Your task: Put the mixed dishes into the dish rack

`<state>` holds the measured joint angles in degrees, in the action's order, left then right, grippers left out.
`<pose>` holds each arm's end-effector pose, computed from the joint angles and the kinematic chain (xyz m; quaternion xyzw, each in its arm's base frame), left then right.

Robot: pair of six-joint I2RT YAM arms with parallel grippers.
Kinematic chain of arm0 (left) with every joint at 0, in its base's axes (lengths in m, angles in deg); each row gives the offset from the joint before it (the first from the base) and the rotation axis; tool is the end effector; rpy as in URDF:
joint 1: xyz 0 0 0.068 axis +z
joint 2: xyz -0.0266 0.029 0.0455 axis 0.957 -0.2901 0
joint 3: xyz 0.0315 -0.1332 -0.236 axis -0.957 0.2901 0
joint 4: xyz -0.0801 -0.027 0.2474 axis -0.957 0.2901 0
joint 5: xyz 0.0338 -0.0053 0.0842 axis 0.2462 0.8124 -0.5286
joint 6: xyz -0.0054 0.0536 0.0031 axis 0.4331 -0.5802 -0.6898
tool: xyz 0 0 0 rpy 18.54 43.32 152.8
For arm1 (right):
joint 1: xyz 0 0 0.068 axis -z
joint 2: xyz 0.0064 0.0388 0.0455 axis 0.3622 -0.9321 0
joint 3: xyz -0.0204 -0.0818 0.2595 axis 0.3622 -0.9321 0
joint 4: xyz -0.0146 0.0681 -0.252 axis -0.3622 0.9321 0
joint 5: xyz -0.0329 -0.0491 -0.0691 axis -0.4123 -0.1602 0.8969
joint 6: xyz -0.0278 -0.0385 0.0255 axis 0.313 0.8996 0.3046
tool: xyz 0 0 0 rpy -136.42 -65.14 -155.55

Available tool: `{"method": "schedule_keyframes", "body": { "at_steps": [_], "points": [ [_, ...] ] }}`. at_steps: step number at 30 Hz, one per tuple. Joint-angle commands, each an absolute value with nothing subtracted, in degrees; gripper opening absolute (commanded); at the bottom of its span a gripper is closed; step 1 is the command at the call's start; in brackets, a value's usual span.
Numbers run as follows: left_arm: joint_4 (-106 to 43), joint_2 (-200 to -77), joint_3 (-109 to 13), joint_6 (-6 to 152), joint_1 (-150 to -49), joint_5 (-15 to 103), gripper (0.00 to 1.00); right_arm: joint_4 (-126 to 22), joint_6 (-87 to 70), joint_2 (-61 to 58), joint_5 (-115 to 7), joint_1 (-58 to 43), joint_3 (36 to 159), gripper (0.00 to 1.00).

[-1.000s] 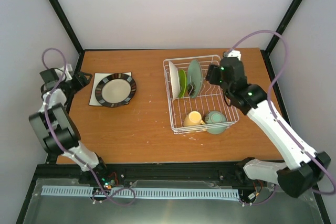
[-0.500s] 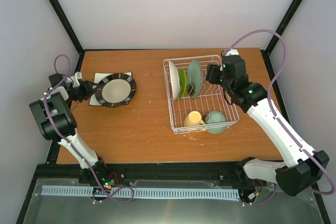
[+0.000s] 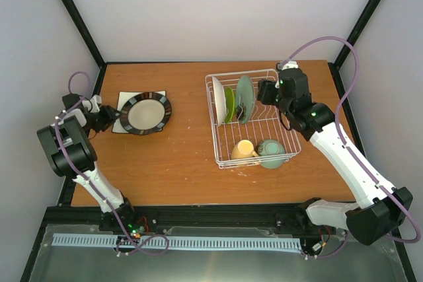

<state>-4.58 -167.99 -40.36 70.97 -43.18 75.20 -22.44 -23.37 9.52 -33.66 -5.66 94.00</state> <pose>0.3192 0.1578 0.1649 -0.2389 0.8901 -0.2882 0.2600 0.2424 0.1140 0.3804 0.0169 0.8527 0.1228 0.5076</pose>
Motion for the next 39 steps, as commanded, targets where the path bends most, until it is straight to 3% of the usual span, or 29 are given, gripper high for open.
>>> {"method": "schedule_keyframes", "body": {
  "at_steps": [1,17,24,27,28,39],
  "points": [
    [-4.5,-167.7,-40.3,69.6,-44.3,71.4,0.52,-23.7,-22.8,9.2,-34.0,-5.1,93.8,0.7],
    [-9.2,-174.7,-37.2,70.7,-46.7,74.4,0.56,-24.1,-22.5,9.0,-33.3,-4.8,93.4,0.7],
    [-10.5,-178.6,-37.0,70.6,-47.1,76.3,0.25,-24.4,-22.8,8.6,-33.9,-4.7,93.4,0.7],
    [-10.7,-180.8,-37.0,70.3,-47.1,78.8,0.04,-24.6,-22.9,8.4,-34.4,-4.6,93.4,0.7],
    [-10.7,-181.1,-36.9,70.2,-47.1,79.5,0.01,-24.7,-22.9,8.4,-34.5,-4.6,93.4,0.7],
    [-11.4,-175.9,-37.4,70.6,-47.1,88.3,0.01,-25.2,-23.1,9.0,-35.5,-4.6,92.7,0.69]
  ]
}}
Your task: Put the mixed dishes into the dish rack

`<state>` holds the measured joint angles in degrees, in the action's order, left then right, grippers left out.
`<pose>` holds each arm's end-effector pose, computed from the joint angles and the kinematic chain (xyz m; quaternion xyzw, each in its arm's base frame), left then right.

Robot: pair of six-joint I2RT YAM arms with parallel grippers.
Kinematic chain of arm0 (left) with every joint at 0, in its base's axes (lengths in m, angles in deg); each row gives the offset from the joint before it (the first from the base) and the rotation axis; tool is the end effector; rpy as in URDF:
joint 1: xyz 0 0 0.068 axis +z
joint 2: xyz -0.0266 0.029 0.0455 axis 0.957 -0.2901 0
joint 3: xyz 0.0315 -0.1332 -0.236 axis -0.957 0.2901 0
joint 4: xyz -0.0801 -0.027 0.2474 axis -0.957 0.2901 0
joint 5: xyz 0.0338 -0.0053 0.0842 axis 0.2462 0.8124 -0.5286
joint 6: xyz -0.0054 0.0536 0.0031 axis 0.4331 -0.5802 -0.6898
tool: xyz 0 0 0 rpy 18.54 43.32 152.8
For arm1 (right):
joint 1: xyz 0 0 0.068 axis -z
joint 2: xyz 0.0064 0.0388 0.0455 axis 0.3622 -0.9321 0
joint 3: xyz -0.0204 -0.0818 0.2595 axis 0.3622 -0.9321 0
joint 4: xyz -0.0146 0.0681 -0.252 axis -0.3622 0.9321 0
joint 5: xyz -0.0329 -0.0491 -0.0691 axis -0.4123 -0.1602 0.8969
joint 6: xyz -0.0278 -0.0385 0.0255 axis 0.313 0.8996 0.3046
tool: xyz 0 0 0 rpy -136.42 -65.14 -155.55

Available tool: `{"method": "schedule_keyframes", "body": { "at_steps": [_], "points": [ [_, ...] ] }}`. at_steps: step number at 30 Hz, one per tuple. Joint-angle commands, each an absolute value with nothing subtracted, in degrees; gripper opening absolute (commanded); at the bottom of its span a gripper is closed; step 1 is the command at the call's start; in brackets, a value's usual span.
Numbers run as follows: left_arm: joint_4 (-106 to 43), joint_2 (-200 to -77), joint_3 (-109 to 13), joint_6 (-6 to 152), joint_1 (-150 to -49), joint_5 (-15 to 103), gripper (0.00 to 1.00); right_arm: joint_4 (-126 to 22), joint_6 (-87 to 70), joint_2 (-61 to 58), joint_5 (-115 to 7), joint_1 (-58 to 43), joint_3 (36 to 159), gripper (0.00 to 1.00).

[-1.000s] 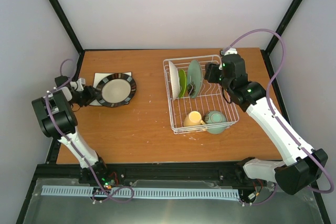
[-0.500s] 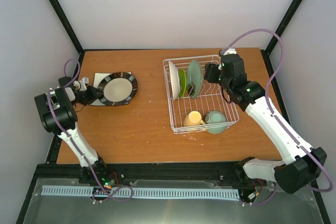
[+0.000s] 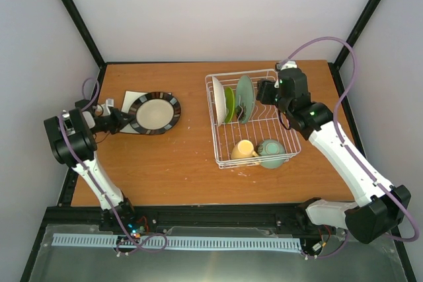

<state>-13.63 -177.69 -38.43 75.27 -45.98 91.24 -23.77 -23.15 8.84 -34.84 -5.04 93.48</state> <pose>0.3366 0.1397 0.1117 -0.2165 0.8452 -0.4337 0.2252 0.2474 0.1140 0.3765 0.0146 0.8527 0.1278 0.5063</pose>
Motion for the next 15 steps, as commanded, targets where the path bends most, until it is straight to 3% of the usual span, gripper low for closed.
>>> {"method": "schedule_keyframes", "body": {
  "at_steps": [1,15],
  "points": [
    [-11.5,-174.9,-37.6,70.9,-47.1,89.6,0.01,-25.3,-22.9,9.2,-35.8,-4.6,92.7,0.69],
    [-15.9,-156.3,-40.3,78.1,-49.0,105.0,0.01,-35.4,-20.3,10.7,-53.4,-4.6,89.7,0.69]
  ]
}}
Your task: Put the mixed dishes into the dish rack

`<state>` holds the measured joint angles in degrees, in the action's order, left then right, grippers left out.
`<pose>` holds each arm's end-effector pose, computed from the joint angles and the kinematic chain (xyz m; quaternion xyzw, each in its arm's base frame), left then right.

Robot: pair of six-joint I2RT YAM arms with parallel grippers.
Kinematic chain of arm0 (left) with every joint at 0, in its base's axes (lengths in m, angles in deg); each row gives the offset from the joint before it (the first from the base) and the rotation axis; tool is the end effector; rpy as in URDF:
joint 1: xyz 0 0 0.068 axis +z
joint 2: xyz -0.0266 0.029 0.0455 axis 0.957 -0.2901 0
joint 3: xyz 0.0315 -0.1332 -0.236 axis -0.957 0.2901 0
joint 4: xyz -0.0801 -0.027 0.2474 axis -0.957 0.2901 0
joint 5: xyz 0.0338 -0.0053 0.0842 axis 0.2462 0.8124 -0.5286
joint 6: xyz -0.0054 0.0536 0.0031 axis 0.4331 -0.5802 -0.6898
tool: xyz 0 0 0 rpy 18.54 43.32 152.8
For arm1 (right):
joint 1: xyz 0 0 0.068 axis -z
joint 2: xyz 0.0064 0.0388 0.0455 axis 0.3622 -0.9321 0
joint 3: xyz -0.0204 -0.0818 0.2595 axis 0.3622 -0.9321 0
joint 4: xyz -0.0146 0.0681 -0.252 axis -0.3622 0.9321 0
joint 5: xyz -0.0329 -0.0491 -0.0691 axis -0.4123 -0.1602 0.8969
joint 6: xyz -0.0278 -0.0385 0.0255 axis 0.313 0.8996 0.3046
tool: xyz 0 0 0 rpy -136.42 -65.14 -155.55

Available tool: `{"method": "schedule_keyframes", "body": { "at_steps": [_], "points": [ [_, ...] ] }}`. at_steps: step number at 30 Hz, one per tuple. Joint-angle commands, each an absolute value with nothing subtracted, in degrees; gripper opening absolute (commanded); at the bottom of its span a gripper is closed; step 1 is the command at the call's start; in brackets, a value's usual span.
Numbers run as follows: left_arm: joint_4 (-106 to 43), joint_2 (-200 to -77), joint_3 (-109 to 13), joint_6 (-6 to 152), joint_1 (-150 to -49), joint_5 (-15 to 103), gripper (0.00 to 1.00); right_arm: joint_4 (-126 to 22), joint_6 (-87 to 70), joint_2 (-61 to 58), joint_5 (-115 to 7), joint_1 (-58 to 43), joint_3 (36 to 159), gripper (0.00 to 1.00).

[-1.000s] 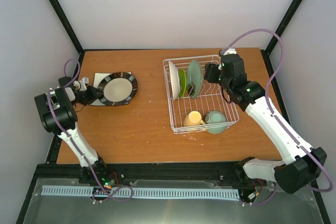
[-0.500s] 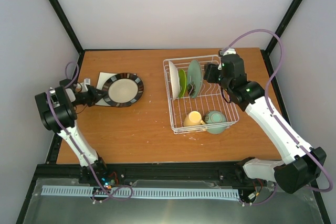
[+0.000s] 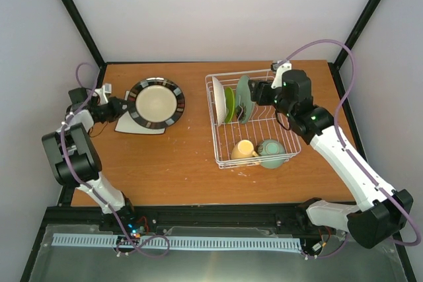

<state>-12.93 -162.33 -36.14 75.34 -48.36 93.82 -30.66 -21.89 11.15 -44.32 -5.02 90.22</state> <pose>0.3238 0.1162 0.1917 -0.1366 0.8354 -0.4361 0.3054 0.2417 0.1176 0.3787 -0.0351 0.8268 0.2057 0.5223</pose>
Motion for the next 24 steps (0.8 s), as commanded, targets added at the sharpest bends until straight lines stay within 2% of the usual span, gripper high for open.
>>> {"method": "schedule_keyframes", "body": {
  "at_steps": [1,7,10,24],
  "points": [
    [-16.2,-155.6,-41.0,79.0,-49.1,106.0,0.01,-36.6,-20.4,10.1,-56.5,-4.6,89.5,0.69],
    [-19.4,-149.2,-44.2,85.1,-52.2,110.1,0.01,-41.4,-22.6,2.5,-79.7,-4.7,90.3,0.75],
    [-19.7,-145.7,-45.7,87.1,-55.5,109.5,0.01,-45.1,-25.2,-1.6,-86.8,-4.7,90.1,0.72],
    [-19.7,-139.6,-46.2,90.2,-66.0,106.1,0.01,-53.5,-31.9,-7.9,-97.8,-5.0,93.8,0.77]
  ]
}}
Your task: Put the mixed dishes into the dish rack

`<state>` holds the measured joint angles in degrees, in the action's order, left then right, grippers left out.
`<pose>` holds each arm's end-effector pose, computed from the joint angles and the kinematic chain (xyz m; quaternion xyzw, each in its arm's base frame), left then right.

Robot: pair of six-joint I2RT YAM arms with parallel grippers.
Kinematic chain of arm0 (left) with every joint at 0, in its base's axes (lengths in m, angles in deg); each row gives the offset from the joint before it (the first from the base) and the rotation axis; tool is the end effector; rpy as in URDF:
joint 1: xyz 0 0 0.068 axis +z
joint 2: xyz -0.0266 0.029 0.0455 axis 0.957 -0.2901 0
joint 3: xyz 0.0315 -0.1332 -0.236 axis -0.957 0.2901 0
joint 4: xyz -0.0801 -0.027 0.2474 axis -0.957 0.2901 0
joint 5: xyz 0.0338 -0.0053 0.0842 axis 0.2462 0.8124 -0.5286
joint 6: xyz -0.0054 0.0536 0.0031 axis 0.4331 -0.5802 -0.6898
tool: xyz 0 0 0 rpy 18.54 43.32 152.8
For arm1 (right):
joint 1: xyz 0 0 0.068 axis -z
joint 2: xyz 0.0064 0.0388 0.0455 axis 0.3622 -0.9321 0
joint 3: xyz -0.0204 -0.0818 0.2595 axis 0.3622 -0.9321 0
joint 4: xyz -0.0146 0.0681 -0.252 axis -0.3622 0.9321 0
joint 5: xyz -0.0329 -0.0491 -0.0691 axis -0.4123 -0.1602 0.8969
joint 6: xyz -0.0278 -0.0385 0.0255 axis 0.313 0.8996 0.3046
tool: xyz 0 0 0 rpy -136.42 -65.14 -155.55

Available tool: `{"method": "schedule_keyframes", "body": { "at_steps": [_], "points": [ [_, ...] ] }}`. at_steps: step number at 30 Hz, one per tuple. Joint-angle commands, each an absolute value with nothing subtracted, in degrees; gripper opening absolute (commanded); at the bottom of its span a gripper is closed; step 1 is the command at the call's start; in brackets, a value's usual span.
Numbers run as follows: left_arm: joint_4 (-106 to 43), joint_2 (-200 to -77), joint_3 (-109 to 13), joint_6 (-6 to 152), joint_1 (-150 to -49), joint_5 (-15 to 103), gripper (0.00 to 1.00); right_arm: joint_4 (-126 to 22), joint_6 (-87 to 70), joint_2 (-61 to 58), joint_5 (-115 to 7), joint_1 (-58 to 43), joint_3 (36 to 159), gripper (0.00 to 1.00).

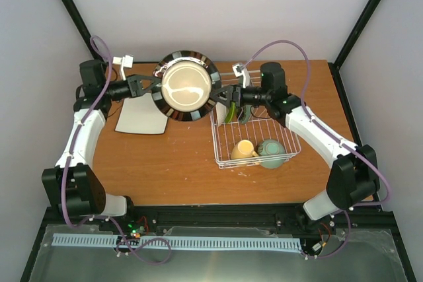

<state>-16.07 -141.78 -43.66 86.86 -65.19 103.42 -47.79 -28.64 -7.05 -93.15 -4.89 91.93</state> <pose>0.3004 0.0087 0.3502 0.0932 0.7538 -0.5297 0.3774 0.3006 0.1761 0.3302 -0.2205 0.7581 0.5236 0.3201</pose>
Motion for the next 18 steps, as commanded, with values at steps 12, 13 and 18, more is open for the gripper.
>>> {"method": "schedule_keyframes", "body": {
  "at_steps": [12,13,18],
  "points": [
    [-26.3,-141.8,-46.2,94.2,-74.3,104.6,0.01,-65.4,-40.4,-16.4,-107.2,-8.8,97.9,0.11],
    [-25.6,-142.3,-46.9,93.8,-74.7,104.3,0.01,-66.1,-40.9,-16.4,-106.9,-9.0,97.7,0.04],
    [-17.3,-144.1,-51.4,88.2,-75.0,100.2,0.1,-64.6,-38.6,-13.9,-103.8,-9.2,96.3,0.03]
  ]
}}
